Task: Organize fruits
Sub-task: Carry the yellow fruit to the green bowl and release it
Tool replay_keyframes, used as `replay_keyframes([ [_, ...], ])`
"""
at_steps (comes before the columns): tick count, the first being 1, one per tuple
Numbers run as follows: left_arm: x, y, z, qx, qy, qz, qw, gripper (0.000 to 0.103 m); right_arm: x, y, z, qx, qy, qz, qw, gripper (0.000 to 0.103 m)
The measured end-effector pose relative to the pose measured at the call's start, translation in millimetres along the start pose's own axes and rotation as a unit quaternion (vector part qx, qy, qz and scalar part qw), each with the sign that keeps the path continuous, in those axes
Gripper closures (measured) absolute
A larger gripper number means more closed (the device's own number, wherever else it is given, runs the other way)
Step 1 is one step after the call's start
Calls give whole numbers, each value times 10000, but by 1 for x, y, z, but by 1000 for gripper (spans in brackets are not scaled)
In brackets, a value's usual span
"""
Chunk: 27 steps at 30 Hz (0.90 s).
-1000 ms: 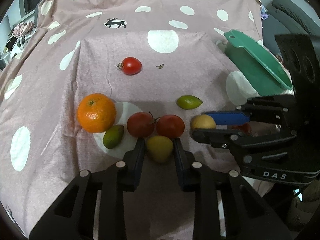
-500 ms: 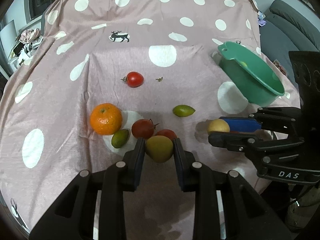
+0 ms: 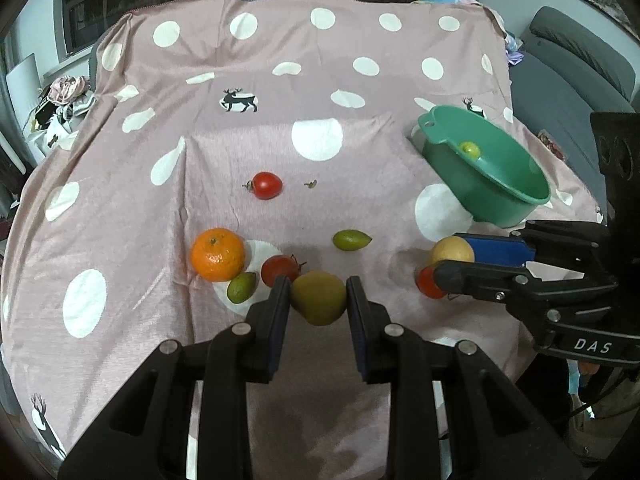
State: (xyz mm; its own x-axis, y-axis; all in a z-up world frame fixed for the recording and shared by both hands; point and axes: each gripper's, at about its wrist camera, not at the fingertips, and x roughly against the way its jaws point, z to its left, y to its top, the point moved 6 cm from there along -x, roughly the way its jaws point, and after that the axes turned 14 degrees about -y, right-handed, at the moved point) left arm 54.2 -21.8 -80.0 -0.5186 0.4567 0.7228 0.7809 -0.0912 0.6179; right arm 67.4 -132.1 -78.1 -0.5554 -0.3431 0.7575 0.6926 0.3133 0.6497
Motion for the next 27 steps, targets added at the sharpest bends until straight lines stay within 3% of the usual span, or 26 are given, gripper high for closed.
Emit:
replay_keyframes([
  [12,13,13,-12,-139,6,-198,9997,75,14,-1,-10,-154,-8,-197,9997,74],
  [27,-5,38,-47,-510,-134,-201,9984,75,31,-6,-56,-655,-221,-465,9965,74],
])
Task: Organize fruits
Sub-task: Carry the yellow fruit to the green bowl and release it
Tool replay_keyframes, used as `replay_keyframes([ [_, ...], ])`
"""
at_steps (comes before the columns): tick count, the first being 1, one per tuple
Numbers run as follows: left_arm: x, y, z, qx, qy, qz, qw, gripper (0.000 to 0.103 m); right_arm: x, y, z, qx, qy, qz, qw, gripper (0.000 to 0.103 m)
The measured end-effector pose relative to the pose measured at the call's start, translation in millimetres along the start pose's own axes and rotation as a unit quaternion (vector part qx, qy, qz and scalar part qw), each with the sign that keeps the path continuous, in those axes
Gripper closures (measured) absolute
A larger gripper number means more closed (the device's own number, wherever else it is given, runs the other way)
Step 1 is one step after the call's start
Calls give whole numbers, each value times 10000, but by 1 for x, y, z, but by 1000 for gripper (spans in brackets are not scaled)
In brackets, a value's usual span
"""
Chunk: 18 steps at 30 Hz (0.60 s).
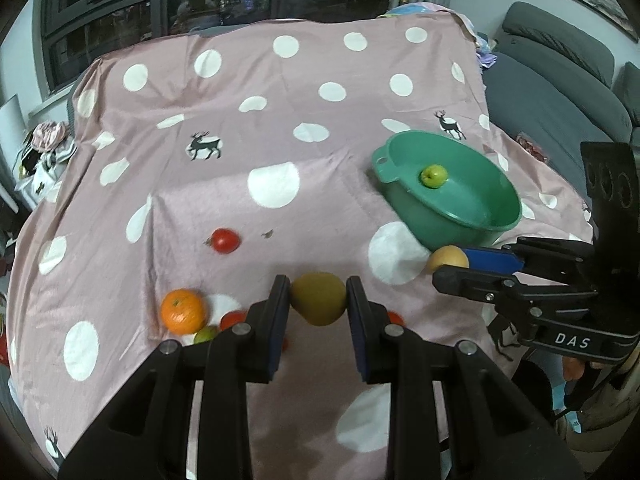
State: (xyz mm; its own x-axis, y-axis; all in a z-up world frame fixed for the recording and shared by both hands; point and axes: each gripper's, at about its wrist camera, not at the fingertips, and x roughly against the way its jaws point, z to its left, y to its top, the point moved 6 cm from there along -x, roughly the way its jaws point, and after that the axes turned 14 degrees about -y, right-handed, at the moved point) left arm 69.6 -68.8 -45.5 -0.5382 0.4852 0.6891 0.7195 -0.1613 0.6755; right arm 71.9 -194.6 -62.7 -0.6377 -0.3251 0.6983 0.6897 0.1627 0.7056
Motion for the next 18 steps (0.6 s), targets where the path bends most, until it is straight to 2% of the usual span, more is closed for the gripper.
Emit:
replay_keyframes([
  [8,-18,26,-26,-301,-239,-40,9993,75,11,3,-37,-386,-254,-204,9987,74],
  [18,-59,63,-64,-678,-691,30,9953,75,21,5,-92,-930,-731,-375,9923,74],
])
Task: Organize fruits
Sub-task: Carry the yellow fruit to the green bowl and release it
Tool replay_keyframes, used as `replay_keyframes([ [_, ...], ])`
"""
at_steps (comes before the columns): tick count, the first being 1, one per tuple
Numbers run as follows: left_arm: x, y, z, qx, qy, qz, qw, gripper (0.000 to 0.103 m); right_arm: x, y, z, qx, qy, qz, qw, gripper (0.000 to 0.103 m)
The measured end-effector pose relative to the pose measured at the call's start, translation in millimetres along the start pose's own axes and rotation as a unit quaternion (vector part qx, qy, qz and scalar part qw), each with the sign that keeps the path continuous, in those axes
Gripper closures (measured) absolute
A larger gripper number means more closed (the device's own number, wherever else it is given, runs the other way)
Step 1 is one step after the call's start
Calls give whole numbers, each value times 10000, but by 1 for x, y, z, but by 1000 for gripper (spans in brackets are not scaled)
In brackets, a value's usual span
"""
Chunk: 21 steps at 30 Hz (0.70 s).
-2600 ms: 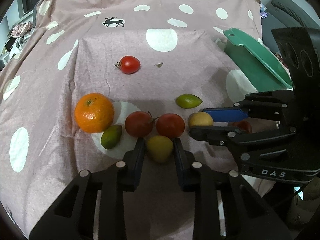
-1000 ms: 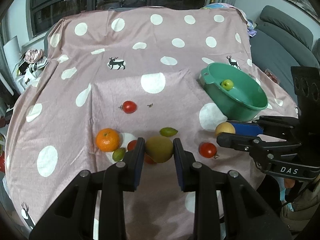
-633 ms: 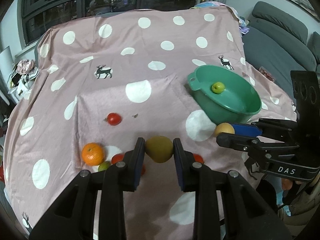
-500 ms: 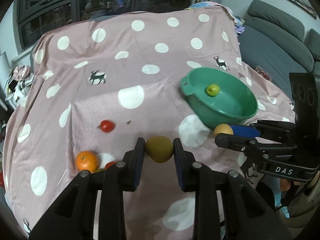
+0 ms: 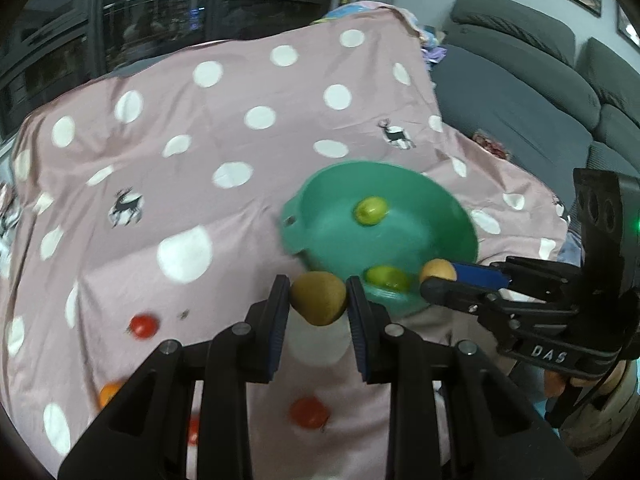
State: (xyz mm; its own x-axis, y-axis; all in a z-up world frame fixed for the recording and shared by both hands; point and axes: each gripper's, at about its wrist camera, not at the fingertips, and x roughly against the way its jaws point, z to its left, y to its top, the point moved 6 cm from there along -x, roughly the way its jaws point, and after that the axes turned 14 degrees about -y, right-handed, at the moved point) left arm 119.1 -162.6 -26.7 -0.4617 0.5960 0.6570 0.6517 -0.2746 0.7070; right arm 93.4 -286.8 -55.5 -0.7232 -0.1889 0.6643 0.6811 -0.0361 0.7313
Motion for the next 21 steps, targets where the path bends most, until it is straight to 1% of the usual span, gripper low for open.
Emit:
replay_keyframes([
  [3,-17,10,-9,-136,-140,49,9998,75,-3,0,-11,-77,-106,9,9999,74],
  [7,-42,16,-14,-208,-220,208,9993,75,-9,0,-18,-120,-205,37,9997,74],
  [10,-57,16,-12,-175,-238,322,9990,75,-14,0,-23,-137,-247,86,9996,74],
  [18,-76,8,-7,-149,-253,571,9979,75,-26,-2,-27,-166,-335,247,9990,74],
  [20,-77,8,-6,-104,-275,578,9979,71,-26,-2,-29,-220,-312,246,9990,74],
  [21,-76,8,-6,-84,-301,560,9979,64,-26,-2,-30,-248,-315,257,9989,74],
])
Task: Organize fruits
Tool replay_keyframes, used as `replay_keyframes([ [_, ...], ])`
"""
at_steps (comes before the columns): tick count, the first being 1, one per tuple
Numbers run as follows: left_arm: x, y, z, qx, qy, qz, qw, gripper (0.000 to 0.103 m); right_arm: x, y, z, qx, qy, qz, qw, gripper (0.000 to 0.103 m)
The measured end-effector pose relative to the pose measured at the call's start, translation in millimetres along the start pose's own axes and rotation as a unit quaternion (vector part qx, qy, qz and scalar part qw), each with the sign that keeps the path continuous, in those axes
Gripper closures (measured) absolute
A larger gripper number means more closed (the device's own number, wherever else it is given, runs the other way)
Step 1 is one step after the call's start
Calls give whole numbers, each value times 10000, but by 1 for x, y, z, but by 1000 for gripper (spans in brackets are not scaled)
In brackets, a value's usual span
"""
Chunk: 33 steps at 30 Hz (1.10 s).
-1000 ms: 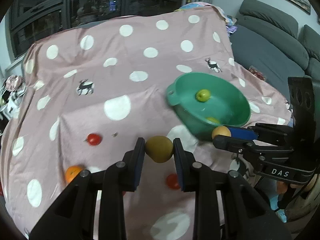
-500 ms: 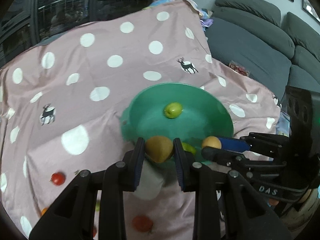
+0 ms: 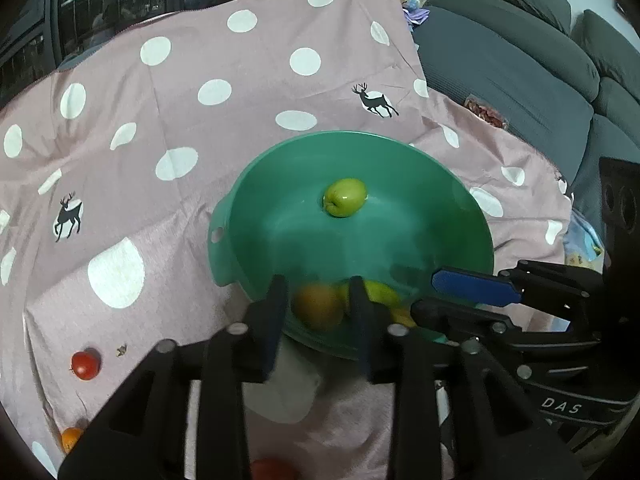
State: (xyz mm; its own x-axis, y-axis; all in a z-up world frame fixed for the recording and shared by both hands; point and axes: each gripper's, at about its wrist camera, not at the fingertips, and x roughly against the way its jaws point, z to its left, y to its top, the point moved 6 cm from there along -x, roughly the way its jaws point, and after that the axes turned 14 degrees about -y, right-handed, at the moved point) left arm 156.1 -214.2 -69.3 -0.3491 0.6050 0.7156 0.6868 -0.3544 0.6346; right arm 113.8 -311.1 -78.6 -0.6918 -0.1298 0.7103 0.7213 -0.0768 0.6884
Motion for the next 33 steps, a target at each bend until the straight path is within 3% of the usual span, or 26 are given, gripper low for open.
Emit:
replay_keyframes([
  [3,13,2,3,31,135,-160,9998,34,1,0,-3,-46,-38,3,10000,73],
  [4,16,2,5,59,145,-201,9997,32,3,0,-3,-54,-42,-8,10000,73],
  [13,84,-24,53,822,660,-630,9924,19,21,-3,0,-104,53,-132,9998,72],
  [17,125,-54,81,1280,1056,-814,9828,15,28,-5,13,-11,166,-169,9997,63],
  [25,173,-125,108,1996,1504,-861,9644,14,34,-16,47,345,386,-62,9986,63],
  [33,177,-160,104,2047,1433,-703,9657,14,35,-38,88,863,533,166,9947,63],
])
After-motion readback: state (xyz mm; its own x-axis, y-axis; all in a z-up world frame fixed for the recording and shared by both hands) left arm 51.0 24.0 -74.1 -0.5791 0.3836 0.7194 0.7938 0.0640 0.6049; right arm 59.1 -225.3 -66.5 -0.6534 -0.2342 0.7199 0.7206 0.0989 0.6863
